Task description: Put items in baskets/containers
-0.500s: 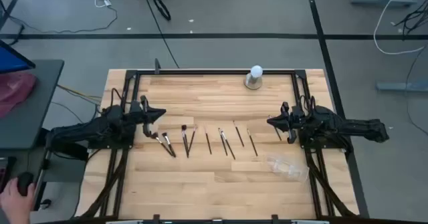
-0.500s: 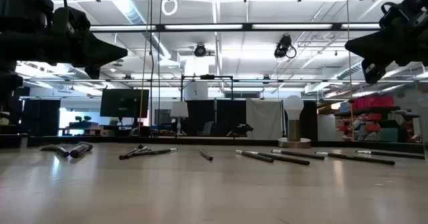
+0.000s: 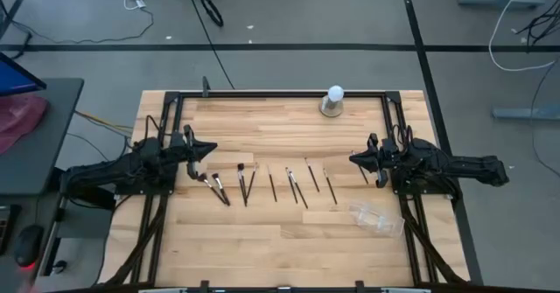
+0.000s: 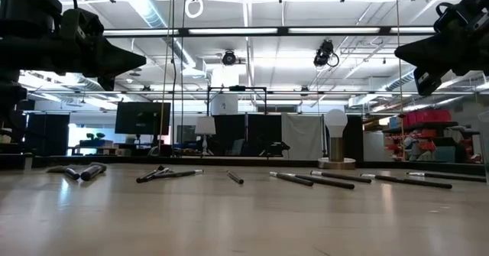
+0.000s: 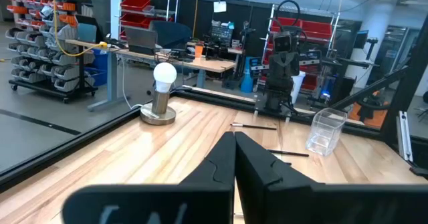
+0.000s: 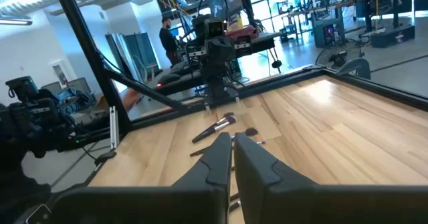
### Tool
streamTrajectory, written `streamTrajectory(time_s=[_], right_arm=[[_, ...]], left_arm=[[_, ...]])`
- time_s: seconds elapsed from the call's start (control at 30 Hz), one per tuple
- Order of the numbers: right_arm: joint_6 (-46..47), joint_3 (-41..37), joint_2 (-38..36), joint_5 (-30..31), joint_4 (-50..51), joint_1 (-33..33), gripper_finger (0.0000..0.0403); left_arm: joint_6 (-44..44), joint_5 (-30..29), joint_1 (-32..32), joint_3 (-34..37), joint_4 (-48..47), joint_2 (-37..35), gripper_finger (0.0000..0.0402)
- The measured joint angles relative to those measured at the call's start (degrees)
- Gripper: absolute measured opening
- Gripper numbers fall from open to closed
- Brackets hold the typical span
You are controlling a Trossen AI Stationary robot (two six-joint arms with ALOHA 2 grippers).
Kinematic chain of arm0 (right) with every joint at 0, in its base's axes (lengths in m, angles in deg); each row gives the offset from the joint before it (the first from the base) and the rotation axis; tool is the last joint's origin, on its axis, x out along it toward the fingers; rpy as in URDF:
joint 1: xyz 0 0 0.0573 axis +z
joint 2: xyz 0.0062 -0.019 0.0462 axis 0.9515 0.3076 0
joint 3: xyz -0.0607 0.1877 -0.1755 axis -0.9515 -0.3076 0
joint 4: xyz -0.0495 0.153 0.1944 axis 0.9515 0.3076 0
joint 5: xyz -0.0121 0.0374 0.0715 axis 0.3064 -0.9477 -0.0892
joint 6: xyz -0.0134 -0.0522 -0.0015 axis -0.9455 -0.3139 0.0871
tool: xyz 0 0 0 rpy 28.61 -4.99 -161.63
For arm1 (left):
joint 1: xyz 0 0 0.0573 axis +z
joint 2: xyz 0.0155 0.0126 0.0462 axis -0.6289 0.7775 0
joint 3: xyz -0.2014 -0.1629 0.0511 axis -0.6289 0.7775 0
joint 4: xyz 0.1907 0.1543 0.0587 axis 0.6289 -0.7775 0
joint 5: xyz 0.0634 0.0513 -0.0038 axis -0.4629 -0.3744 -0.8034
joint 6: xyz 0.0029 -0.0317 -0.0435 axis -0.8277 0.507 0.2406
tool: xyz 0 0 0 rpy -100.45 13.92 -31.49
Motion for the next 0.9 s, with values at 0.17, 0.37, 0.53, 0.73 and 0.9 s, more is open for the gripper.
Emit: streamTrajectory(time_s=[0.17, 0.37, 0.53, 0.73, 0.9], right_arm=[[0.0, 0.0, 0.0, 0.0, 0.0, 0.0, 0.0023], [0.0, 0.0, 0.0, 0.0, 0.0, 0.0, 0.0023], [0.0, 0.0, 0.0, 0.0, 0.0, 0.0, 0.0023], [-0.2, 0.0, 0.0, 2.0, -4.1, 0.0, 0.0023], [5.5, 0.0, 0.6, 6.7, -13.9, 0.0, 0.0023]], left_arm=[[0.0, 0.0, 0.0, 0.0, 0.0, 0.0, 0.0005], [0.0, 0.0, 0.0, 0.0, 0.0, 0.0, 0.0005], [0.0, 0.0, 0.0, 0.0, 0.0, 0.0, 0.0005], [0.0, 0.0, 0.0, 0.0, 0.0, 0.0, 0.0005], [0.0, 0.0, 0.0, 0.0, 0.0, 0.0, 0.0005]])
